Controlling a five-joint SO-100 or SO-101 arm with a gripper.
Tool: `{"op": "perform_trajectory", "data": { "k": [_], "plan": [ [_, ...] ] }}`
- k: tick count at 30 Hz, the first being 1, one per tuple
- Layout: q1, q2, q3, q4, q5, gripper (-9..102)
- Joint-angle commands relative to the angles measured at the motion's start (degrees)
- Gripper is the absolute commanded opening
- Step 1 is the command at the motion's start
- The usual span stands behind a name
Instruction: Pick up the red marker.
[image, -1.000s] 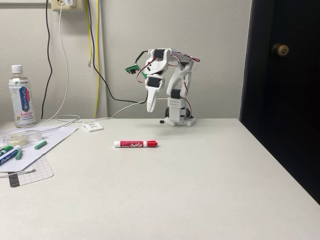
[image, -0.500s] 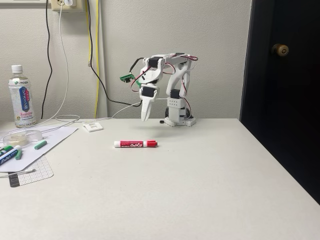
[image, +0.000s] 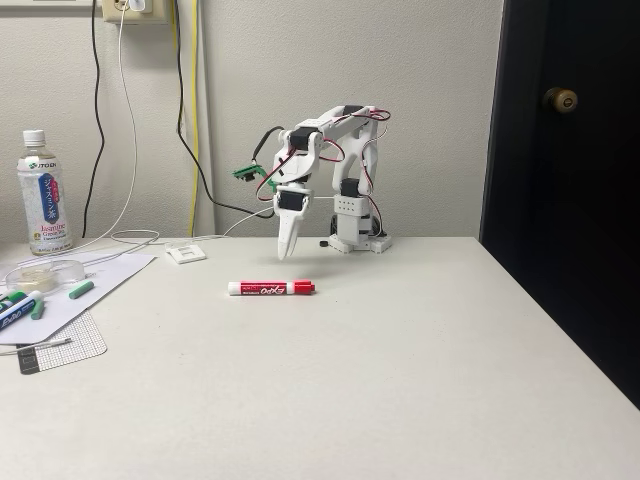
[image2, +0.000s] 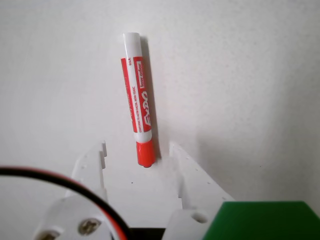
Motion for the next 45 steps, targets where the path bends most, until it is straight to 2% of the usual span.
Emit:
{"op": "perform_trajectory", "data": {
  "k": [1, 17, 38, 45],
  "plan": [
    [0.09, -1.23, -0.44, -1.85, -0.44, 33],
    [0.44, -10.2, -1.76, -10.99, 0.35, 34],
    [0.18, -23.2, -11.87, -9.05, 0.7, 33],
    [-0.09, -23.82, -11.87, -9.14, 0.62, 26]
  ]
}}
